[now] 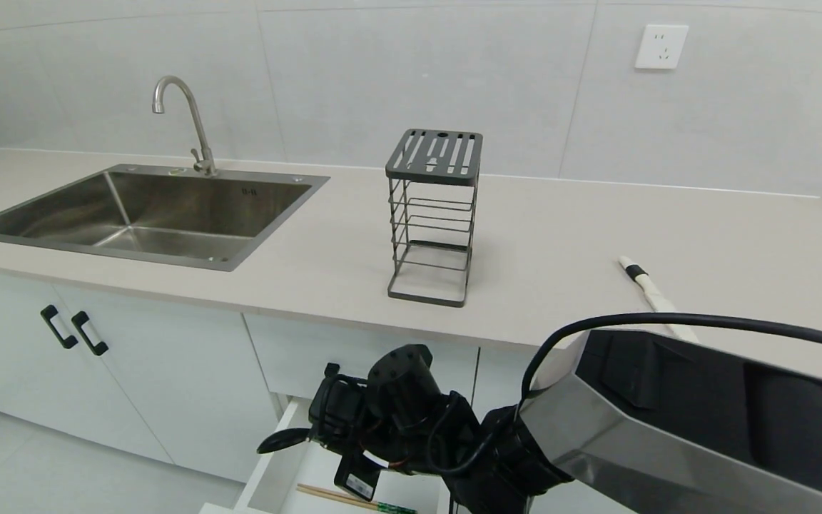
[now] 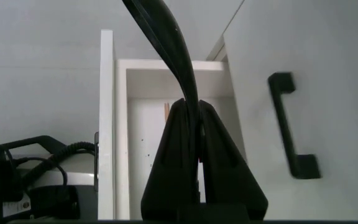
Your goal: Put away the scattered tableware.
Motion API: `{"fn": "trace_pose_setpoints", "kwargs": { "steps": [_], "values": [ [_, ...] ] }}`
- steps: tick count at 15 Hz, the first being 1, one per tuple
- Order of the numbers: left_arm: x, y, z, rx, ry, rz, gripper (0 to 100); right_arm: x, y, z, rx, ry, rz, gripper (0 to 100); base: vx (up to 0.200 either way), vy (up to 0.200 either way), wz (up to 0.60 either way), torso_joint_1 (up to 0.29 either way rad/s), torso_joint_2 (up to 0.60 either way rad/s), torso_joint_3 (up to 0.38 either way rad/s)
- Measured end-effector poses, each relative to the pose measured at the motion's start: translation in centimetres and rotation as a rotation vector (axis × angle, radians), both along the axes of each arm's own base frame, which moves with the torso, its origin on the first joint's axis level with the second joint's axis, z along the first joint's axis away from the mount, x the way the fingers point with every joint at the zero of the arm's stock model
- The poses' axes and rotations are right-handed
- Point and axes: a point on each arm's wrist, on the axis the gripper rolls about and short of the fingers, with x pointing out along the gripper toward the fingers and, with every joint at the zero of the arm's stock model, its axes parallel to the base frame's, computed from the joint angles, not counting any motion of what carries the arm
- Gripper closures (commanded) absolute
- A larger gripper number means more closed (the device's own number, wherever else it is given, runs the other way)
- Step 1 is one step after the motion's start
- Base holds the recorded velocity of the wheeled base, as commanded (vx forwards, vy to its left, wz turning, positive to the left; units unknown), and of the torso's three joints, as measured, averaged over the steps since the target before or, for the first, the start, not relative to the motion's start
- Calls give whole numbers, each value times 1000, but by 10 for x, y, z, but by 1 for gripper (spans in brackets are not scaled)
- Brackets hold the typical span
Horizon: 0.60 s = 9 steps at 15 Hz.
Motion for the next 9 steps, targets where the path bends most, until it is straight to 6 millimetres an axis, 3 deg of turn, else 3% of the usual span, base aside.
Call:
{"fn": "trace_pose_setpoints", "kwargs": {
  "steps": [7,9],
  "values": [
    [0,0,0,0,0,0,0,7,3,-10,-3,14,0,100,0,0,0,-248,482,225],
    [0,0,0,0,0,0,0,18,-6,-14,-32,19,-38,100,0,0,0,-254,466,205]
  ]
}}
